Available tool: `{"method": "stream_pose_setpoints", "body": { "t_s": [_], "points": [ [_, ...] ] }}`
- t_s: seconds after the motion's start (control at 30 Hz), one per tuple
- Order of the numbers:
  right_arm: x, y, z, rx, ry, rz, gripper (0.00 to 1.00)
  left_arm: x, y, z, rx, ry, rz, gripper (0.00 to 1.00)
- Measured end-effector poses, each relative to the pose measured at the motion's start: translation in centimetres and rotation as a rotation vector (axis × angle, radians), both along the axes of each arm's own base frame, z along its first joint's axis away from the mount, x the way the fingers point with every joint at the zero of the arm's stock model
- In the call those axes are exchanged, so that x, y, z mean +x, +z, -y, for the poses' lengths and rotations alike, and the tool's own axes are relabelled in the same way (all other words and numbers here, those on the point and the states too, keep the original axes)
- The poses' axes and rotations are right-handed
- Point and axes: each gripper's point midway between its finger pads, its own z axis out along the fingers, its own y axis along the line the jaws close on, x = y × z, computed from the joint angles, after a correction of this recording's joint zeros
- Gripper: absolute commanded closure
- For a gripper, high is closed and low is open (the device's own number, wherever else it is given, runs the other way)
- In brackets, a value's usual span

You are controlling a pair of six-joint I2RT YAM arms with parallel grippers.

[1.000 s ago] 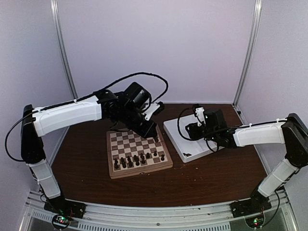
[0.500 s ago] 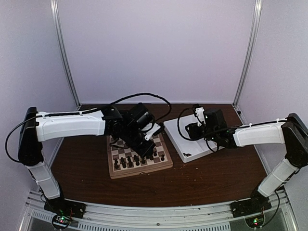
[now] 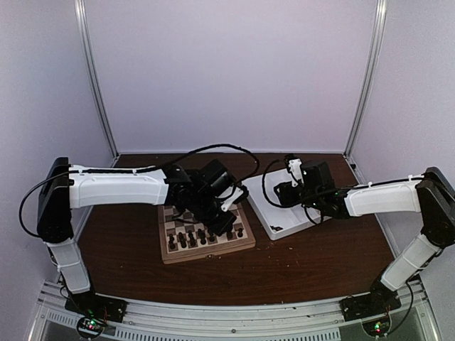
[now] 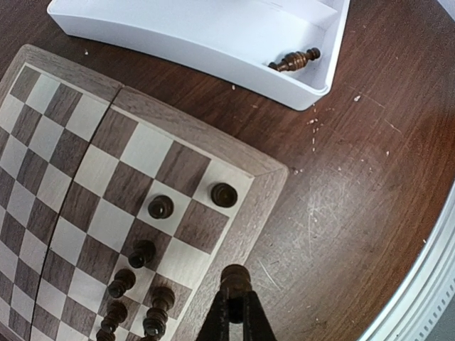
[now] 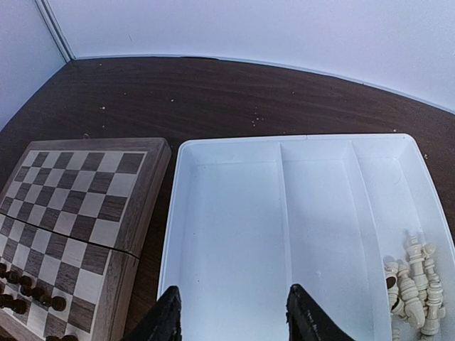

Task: Set up the chess pieces on the board
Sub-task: Place the chess piece on the chessboard.

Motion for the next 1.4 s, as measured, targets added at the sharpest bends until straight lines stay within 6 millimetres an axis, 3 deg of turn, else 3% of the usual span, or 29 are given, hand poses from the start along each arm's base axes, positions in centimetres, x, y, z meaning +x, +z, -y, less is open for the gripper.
{"method": "stream_pose_setpoints", "body": {
  "t_s": [0.27,0.67,1.4],
  "points": [
    [0.0,0.0,0.0,0.0,-0.001,0.0,0.51,0.6,-2.0,0.2,0.032,0.014,0.003,0.97],
    [0.2,0.6,0.5,-0.001,-0.03,0.019,0.51,1.8,-1.7,1.1,-0.009,0.052,0.047,0.97],
    [0.3,0.7,0.7,-0.005,-0.038,0.022,0.51,2.4,-3.9,0.9,0.036,0.07,0.057,0.97]
  ]
}}
